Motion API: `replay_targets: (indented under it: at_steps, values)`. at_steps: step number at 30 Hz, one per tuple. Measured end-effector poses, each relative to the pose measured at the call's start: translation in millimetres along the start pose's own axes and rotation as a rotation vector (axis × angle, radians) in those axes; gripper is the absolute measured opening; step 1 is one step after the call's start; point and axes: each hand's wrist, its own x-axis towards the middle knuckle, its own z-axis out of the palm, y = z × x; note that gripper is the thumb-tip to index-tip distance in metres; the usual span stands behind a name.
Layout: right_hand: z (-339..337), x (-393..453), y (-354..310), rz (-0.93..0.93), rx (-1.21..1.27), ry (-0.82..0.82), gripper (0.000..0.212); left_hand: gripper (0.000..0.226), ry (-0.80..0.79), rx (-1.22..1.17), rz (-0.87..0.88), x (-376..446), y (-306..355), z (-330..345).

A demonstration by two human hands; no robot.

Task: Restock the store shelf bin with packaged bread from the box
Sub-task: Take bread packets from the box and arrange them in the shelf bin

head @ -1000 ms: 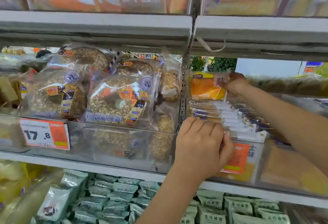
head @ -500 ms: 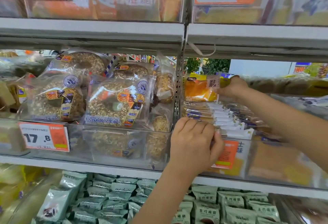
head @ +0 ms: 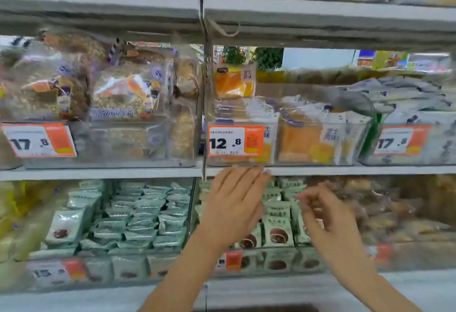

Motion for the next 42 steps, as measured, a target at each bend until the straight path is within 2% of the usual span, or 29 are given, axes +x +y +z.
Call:
replay_targets:
  at_steps: [3,6,8,11,15,18,20,23,26,28,34,39,42]
  values:
    - [33.6,-62.0,43.0,0.147,-0.093,-0.194,0.035,0.026,-0.167,-0.111,-0.013,-68.3,50.9,3.3]
    - [59.1,-129.8,94.6,0.319,-0.219,-0.478,0.030,0.027,-0.507,-0.174,-0.108,-153.2,90.2,1.0]
    - [69.5,-172.2,123.7,0.402,-0.304,-0.708,0.023,0.036,-0.778,-0.231,-0.243,-203.6,110.0,-7.1]
    - [76.0,-222.1,150.9,0.563,-0.366,-1.026,0.033,0.033,-1.101,-0.230,-0.490,-267.0,130.2,-35.1]
    - [86.9,-266.4,180.5,0.702,-0.470,-1.295,0.046,0.023,-1.218,-0.249,-0.814,-333.4,148.9,-70.8]
    - [99.4,-282.2,200.7,0.780,-0.534,-1.386,0.059,0.017,-1.307,-0.243,-0.905,-344.9,152.4,-75.1]
    - [109.6,-285.8,206.3,0.798,-0.600,-1.369,0.064,0.017,-1.321,-0.239,-0.922,-348.4,150.8,-75.0]
    - [120.2,-284.5,211.2,0.771,-0.800,-1.147,0.057,0.015,-1.332,-0.263,-1.012,-359.0,149.8,-75.9]
    - [126.4,-279.9,221.2,0.773,-0.850,-1.000,0.060,0.011,-1.387,-0.288,-1.081,-366.7,152.6,-75.1]
    - [133.5,-276.3,231.4,0.768,-0.828,-0.999,0.062,0.010,-1.420,-0.292,-1.083,-370.3,153.5,-72.4]
    - [149.3,-286.9,253.0,0.727,-0.878,-1.160,0.070,0.011,-1.463,-0.316,-1.082,-376.6,153.8,-67.6]
    - [147.4,-299.1,255.6,0.569,-1.003,-1.064,0.039,0.017,-1.484,-0.347,-1.149,-380.0,153.1,-72.5]
    - [138.6,-299.3,251.0,0.425,-1.064,-1.055,0.032,0.015,-1.503,-0.375,-1.185,-380.5,154.3,-73.9]
